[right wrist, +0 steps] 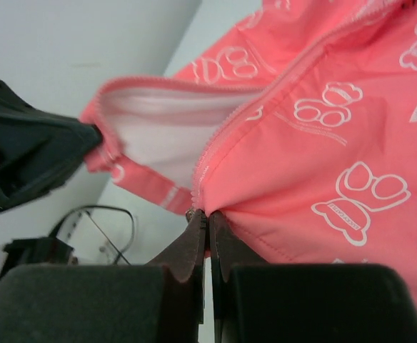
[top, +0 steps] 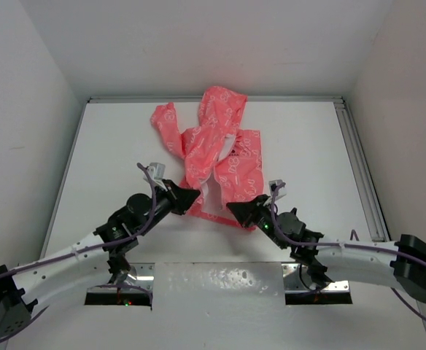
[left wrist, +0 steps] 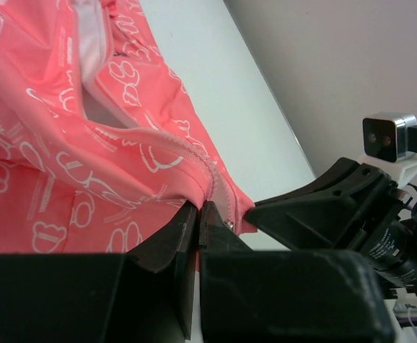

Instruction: Zip up the jacket

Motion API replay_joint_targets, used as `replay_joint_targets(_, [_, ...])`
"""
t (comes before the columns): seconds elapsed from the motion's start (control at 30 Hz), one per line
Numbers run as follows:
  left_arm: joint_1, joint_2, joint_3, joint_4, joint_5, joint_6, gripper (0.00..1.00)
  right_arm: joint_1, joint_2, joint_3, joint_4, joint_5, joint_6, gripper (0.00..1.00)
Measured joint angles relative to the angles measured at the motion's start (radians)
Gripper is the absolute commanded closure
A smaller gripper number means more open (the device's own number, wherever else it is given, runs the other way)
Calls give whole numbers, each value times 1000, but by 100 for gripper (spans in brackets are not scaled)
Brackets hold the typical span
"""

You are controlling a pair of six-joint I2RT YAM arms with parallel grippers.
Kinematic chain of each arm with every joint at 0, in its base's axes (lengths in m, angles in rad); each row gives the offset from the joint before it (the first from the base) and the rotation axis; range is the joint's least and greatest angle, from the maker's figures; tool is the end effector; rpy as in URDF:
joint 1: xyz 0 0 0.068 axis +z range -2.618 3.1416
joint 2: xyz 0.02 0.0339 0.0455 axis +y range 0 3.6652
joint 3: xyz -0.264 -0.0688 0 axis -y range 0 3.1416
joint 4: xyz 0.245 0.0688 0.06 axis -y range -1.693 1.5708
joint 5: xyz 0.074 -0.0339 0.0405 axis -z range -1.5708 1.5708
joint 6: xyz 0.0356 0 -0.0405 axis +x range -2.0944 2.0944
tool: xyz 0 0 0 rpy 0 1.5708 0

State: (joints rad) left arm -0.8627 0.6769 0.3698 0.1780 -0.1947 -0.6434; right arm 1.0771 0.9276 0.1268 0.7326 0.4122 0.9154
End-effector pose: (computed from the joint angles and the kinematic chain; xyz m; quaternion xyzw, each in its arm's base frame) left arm 0.1183 -0.1276 0.2480 0.0181 0.7502 -0.3960 0.5292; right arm 0.0986 0.1532 0.1834 0.0815 0.7243 0.4796 0.4886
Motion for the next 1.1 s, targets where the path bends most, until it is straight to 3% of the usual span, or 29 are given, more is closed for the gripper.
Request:
replay_joint_targets(0.33, [0,89,-8,126,57,-29,100,0,71,-31,291,22,34,100])
replay_joint_targets(1.1, [0,85,-97,392,184,-84,100,0,105,-31,477,-74,125,100])
